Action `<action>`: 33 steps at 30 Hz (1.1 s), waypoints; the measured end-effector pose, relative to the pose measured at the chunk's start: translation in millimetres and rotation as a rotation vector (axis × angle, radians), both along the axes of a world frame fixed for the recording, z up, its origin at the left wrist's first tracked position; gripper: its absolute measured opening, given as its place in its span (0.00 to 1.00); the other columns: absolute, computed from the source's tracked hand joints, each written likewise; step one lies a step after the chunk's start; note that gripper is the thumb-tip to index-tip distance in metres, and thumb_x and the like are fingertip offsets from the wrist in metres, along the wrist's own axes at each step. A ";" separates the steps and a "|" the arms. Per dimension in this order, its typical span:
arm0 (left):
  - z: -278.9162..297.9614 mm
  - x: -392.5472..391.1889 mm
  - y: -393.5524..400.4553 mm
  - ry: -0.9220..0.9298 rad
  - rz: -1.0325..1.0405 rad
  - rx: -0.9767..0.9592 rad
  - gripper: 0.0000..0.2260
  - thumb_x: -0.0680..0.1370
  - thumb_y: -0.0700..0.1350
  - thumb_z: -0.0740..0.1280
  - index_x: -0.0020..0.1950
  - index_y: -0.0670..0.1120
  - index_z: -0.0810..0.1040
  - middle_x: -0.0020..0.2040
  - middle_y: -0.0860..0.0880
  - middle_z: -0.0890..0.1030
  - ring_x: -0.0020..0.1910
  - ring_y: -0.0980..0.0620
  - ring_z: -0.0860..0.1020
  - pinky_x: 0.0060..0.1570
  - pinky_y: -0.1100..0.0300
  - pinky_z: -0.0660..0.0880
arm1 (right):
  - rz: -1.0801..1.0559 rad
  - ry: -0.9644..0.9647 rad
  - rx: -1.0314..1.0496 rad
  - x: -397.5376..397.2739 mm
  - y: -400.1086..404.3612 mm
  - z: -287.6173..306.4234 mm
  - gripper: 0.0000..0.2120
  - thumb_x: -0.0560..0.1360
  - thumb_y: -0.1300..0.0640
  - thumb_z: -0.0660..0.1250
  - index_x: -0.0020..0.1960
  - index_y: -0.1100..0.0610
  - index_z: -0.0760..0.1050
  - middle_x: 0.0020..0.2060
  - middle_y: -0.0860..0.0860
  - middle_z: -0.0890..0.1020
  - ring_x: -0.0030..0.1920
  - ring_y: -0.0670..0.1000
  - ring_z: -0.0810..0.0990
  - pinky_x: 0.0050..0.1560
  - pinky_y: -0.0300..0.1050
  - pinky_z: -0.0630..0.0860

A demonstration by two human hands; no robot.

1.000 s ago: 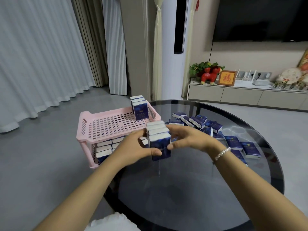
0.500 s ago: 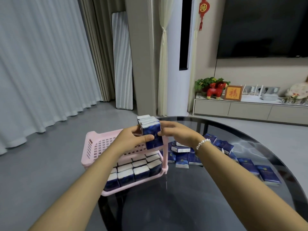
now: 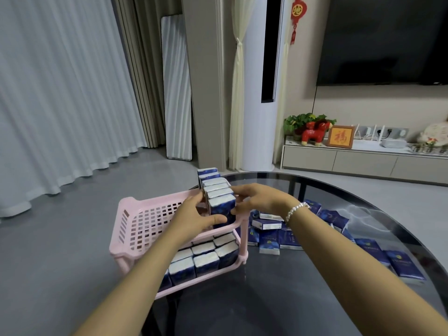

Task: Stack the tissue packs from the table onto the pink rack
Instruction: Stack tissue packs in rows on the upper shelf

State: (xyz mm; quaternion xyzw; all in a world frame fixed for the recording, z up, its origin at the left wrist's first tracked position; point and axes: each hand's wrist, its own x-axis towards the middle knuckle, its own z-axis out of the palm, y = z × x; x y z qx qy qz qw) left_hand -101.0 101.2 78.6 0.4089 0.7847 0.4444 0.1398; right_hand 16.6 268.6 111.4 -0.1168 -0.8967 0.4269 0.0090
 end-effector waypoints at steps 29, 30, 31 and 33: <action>-0.2 20.2 6.3 0.041 -0.053 -0.029 0.27 0.81 0.59 0.47 0.77 0.56 0.40 0.77 0.57 0.36 0.77 0.56 0.41 0.75 0.52 0.44 | -0.078 0.203 -0.215 15.0 -33.8 -20.4 0.24 0.80 0.46 0.55 0.75 0.38 0.52 0.75 0.41 0.54 0.73 0.44 0.56 0.73 0.44 0.55; -0.5 21.1 6.1 0.051 -0.035 0.016 0.27 0.81 0.58 0.47 0.78 0.55 0.42 0.78 0.56 0.38 0.77 0.56 0.41 0.74 0.54 0.45 | -0.088 0.225 -0.211 17.6 -35.8 -21.0 0.24 0.80 0.45 0.55 0.74 0.37 0.52 0.75 0.41 0.55 0.73 0.44 0.57 0.74 0.47 0.56; -0.3 22.4 5.6 0.069 -0.007 0.068 0.27 0.81 0.57 0.48 0.78 0.53 0.45 0.78 0.56 0.41 0.77 0.55 0.43 0.73 0.56 0.46 | -0.103 0.246 -0.208 21.0 -38.7 -20.5 0.24 0.80 0.45 0.54 0.74 0.37 0.53 0.75 0.41 0.56 0.71 0.43 0.58 0.73 0.48 0.58; 0.6 26.7 3.7 0.172 0.075 0.157 0.25 0.82 0.55 0.51 0.78 0.50 0.54 0.78 0.52 0.49 0.77 0.52 0.50 0.71 0.59 0.50 | -0.157 0.313 -0.198 28.6 -46.7 -18.5 0.21 0.81 0.47 0.54 0.73 0.40 0.56 0.71 0.39 0.62 0.67 0.40 0.61 0.67 0.39 0.63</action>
